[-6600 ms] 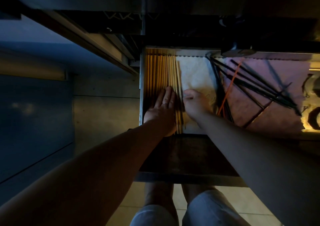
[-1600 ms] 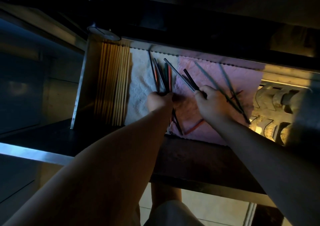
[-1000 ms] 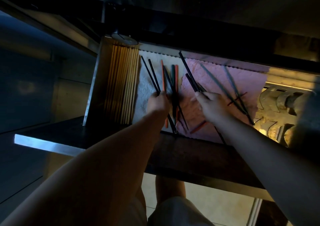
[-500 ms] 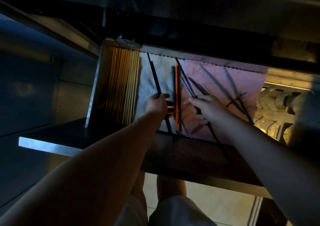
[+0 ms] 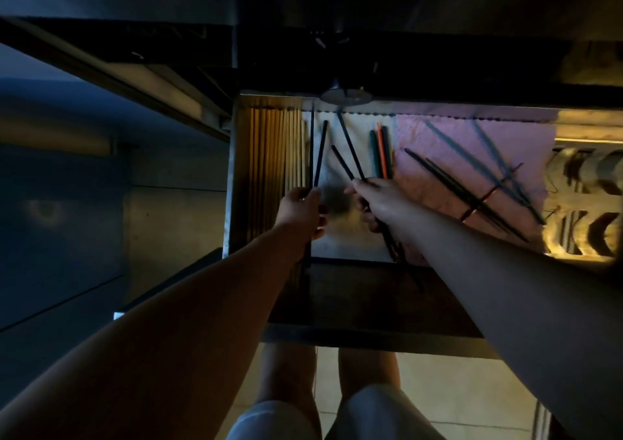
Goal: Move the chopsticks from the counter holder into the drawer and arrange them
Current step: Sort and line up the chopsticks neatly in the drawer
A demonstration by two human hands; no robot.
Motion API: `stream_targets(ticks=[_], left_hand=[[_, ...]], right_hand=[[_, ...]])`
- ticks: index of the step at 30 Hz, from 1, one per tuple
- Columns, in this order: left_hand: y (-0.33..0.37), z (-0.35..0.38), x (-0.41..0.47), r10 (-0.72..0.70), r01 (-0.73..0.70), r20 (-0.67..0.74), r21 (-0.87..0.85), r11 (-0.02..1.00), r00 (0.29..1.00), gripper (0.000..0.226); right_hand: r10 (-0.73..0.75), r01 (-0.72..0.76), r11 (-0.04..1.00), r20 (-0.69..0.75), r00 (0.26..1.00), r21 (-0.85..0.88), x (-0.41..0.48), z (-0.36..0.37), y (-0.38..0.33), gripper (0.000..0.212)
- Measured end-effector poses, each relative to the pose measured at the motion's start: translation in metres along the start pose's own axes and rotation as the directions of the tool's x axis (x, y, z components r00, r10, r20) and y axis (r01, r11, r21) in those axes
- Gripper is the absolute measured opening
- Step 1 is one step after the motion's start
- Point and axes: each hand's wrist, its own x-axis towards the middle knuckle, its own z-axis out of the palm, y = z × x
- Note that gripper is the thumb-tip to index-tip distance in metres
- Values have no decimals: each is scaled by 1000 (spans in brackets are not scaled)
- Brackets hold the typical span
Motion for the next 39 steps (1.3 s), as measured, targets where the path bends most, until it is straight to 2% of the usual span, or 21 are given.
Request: stream_targets(ticks=[2,6,10,14,17,20,24,28,30,33,35,37,39], left_hand=[[2,-2,3,-33,30,50,58,998,998,18],[7,-3,9,-34,1,137,240,971,990,7],[4,-8,14,-31,-2,163,194,981,986,8],[-1,-11,10,-88,41,178,251,967,980,13],[-1,-15,5,-146,79,148,385,920,978,14],[-1,-19,3,-64,3,96,532,847,993,30],[-2,-21,6,-38,-4,79,474,880,996,20],[-5,-24,8,-83,39,75,459,888,994,15],[-6,-26,10,-91,56,48,491,870,995,15],[-6,-28,11,-80,19,76,596,803,994,19],[-3,-28,9,-69,-15,98,675,737,993,19],[2,-27,4,-19,-32,55,785,619,998,15],[5,-27,-1,137,-112,53,877,468,989,19]], right_hand=[[-8,4,998,-71,997,-65,3,9,-2,19],[-48,19,986,-169,984,-166,8,18,-9,13],[-71,60,997,-242,968,-52,6,25,-9,25],[-6,-18,996,-261,965,-89,-1,30,12,28],[10,-33,996,-261,965,-86,-9,33,28,34],[48,-54,998,-245,968,-20,-12,33,30,39],[35,-21,998,-246,969,60,-10,37,23,35],[56,-54,998,-196,979,18,-5,50,13,27],[53,-68,995,-174,983,-79,-2,54,10,28],[-18,-23,975,-186,982,-219,-2,58,4,25],[-73,-20,920,-222,972,-392,-3,58,1,23],[-112,-41,864,-273,956,-501,-4,57,-2,22],[-146,-39,853,-310,939,-520,-4,56,-4,23]])
